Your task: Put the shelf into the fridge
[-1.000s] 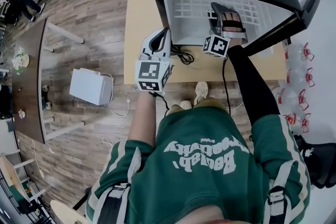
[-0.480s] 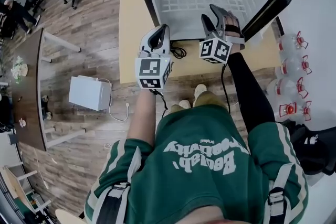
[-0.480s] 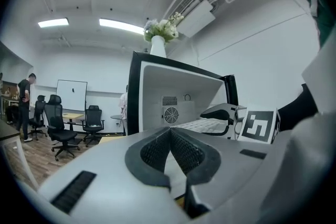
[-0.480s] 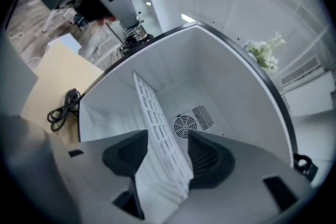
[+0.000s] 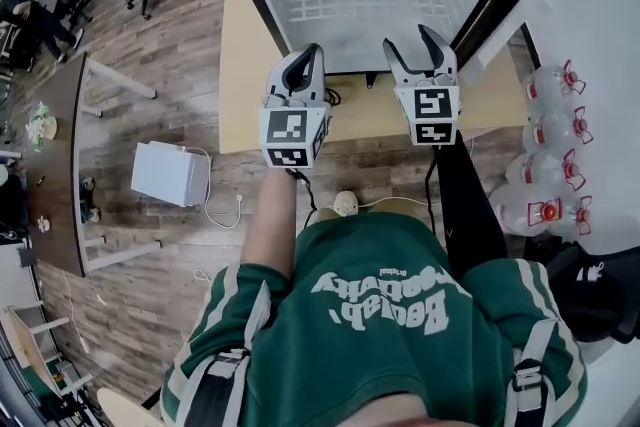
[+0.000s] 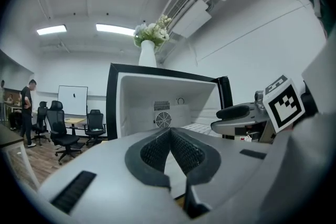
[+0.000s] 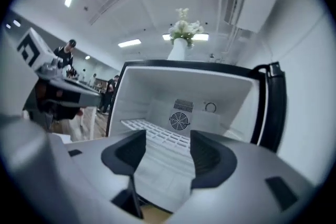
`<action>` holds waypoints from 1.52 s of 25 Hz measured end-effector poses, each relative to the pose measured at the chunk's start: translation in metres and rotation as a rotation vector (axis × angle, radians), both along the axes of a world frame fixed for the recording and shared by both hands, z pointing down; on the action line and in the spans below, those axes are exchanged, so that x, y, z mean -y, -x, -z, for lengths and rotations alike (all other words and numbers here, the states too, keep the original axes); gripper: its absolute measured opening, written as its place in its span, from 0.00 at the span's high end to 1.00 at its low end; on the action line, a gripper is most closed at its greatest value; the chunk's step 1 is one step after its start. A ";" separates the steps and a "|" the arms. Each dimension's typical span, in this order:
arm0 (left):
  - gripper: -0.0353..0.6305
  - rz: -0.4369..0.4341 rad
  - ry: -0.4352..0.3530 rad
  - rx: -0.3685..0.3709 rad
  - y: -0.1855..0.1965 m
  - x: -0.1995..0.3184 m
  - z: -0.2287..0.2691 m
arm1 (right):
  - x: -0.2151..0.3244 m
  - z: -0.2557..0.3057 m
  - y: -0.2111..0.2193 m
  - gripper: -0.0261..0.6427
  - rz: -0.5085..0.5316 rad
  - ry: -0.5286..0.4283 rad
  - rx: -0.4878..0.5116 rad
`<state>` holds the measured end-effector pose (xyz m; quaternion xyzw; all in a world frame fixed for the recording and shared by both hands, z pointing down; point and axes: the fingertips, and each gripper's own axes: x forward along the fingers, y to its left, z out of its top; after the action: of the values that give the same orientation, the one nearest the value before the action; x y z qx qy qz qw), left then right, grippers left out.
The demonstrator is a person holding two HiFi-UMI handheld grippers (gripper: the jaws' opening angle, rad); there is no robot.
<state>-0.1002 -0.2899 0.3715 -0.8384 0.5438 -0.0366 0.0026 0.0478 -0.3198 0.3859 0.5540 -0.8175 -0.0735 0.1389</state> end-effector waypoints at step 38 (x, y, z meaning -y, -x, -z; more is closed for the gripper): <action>0.96 0.170 -0.084 0.039 -0.073 -0.120 0.038 | -0.123 0.026 -0.058 0.77 0.248 -0.010 0.240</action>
<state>-0.0270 -0.1697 0.3333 -0.7875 0.6139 -0.0302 0.0453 0.1060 -0.1964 0.3599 0.4545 -0.8899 -0.0274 0.0276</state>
